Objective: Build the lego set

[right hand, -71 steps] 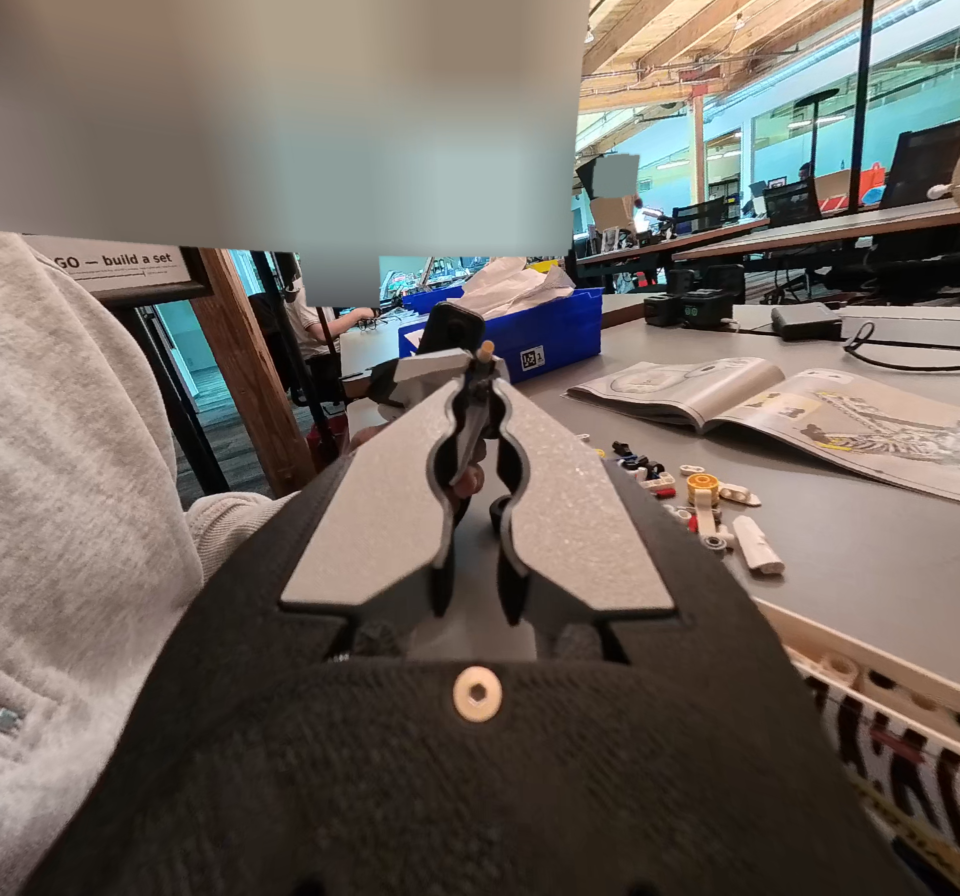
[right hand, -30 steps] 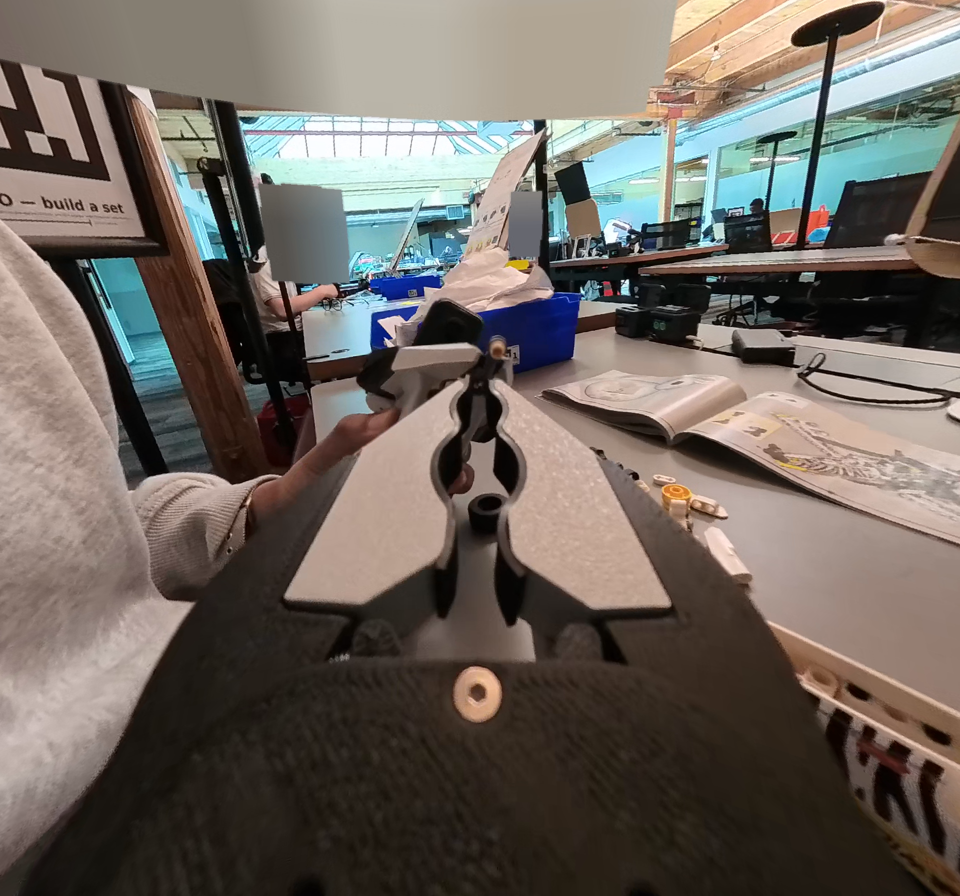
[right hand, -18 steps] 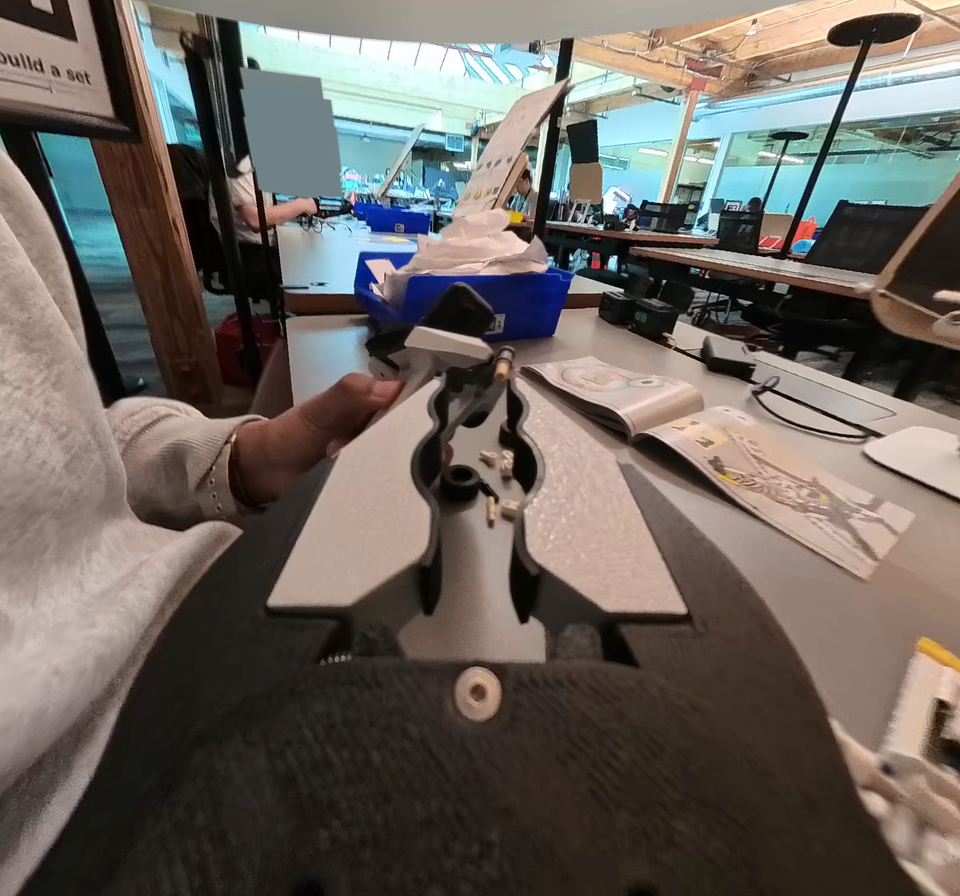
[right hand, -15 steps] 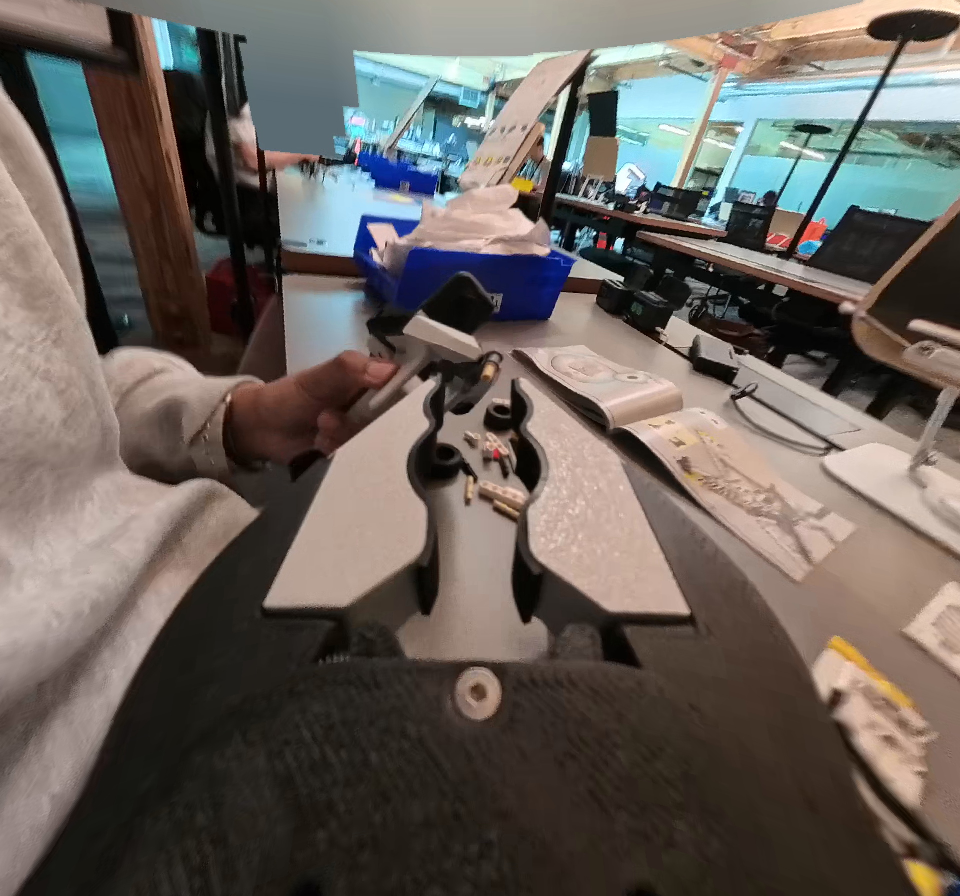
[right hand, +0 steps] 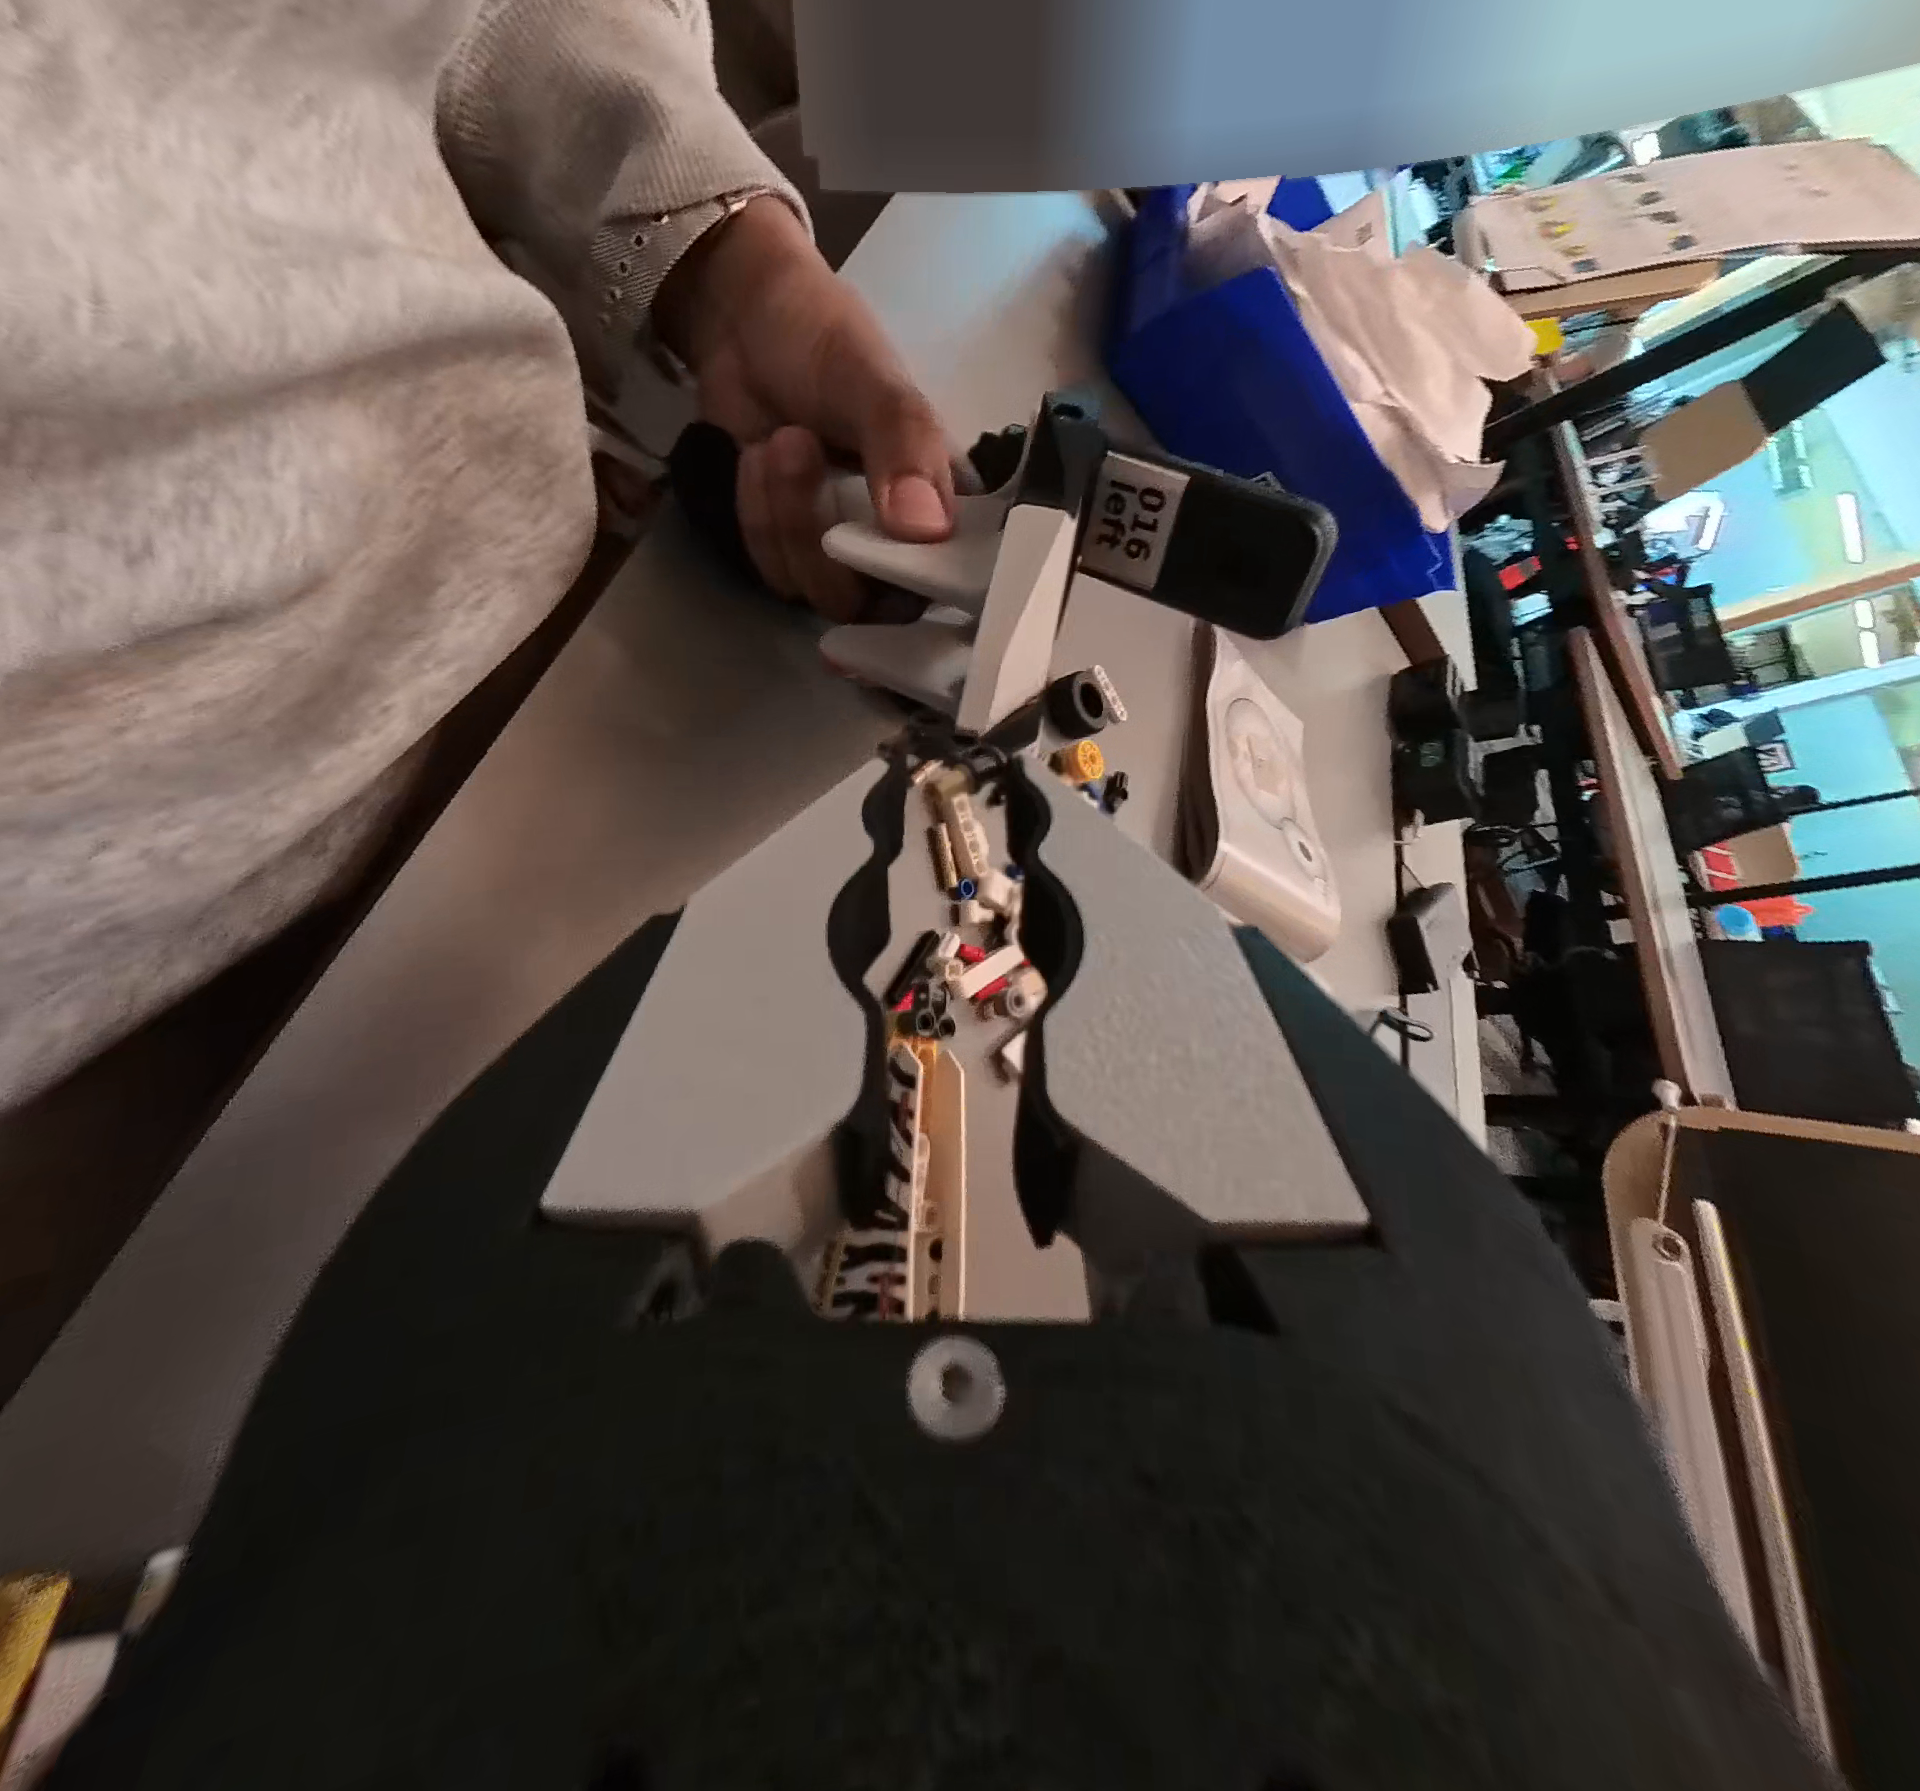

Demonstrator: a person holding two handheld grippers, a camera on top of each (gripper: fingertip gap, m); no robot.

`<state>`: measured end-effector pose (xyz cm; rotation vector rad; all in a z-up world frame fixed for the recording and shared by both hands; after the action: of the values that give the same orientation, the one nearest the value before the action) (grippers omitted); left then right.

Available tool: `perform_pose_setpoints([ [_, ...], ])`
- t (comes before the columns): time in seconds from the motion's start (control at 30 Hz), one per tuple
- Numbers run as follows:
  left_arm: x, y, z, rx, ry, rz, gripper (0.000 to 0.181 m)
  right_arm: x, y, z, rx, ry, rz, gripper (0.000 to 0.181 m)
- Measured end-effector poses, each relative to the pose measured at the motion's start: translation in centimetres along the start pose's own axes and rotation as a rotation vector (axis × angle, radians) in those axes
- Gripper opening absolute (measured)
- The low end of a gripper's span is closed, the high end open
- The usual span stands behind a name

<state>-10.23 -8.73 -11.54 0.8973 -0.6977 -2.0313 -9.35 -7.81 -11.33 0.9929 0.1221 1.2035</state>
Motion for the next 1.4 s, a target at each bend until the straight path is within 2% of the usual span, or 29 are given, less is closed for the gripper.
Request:
perform_pose_setpoints([
  [0.27,-0.5,-0.6,-1.2,0.017,-0.085,0.043,0.001,-0.1,-1.3,-0.8,0.022,-0.076,0.143,0.015],
  [0.6,-0.7,-0.9,-1.5,0.013,-0.107,0.071,0.001,0.2,-2.0,-1.0,-0.043,-0.126,0.251,0.016],
  [0.73,-0.6,-1.0,-1.2,0.02,-0.082,0.075,0.0,0.2,-1.7,-1.0,-0.073,-0.13,0.25,0.016],
  [0.87,0.3,-0.8,0.9,-0.017,0.058,0.068,0.0,0.4,-0.2,-1.6,-0.124,-0.163,0.185,0.015],
  [0.9,0.6,-1.0,1.4,-0.046,0.092,0.091,0.0,0.5,0.5,-2.1,-0.137,-0.192,0.159,0.015],
  [0.93,0.8,-1.5,1.9,-0.091,0.125,0.148,0.009,0.7,1.0,-2.8,-0.151,-0.225,0.141,0.015],
  [1.0,1.4,-3.1,2.5,-0.171,0.156,0.334,0.029,1.0,2.0,-4.4,-0.2,-0.3,0.117,0.015],
  [1.07,1.7,-4.2,2.9,-0.26,0.138,0.48,0.034,1.3,2.5,-5.9,-0.278,-0.381,0.118,0.015],
  [1.23,1.2,-6.8,1.5,-0.552,-0.189,0.768,0.038,1.1,2.9,-8.4,-0.423,-0.527,0.171,0.015],
  [1.3,0.9,-7.4,1.2,-0.617,-0.266,0.809,0.039,0.6,2.7,-8.6,-0.434,-0.543,0.204,0.015],
  [1.4,1.0,-8.2,1.0,-0.586,-0.3,0.826,0.039,-0.4,2.5,-8.4,-0.451,-0.541,0.24,0.015],
])
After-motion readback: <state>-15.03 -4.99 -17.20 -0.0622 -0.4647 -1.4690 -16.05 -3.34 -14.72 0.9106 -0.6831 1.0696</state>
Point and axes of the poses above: each gripper's, where its closed fingertips meet, x back along the fingers, z out of its top, y = z × x across the jaws, the point moved 1 cm from there along x, back along the fingers, and after that the axes turned 4 degrees about y, right-handed, at the moved point
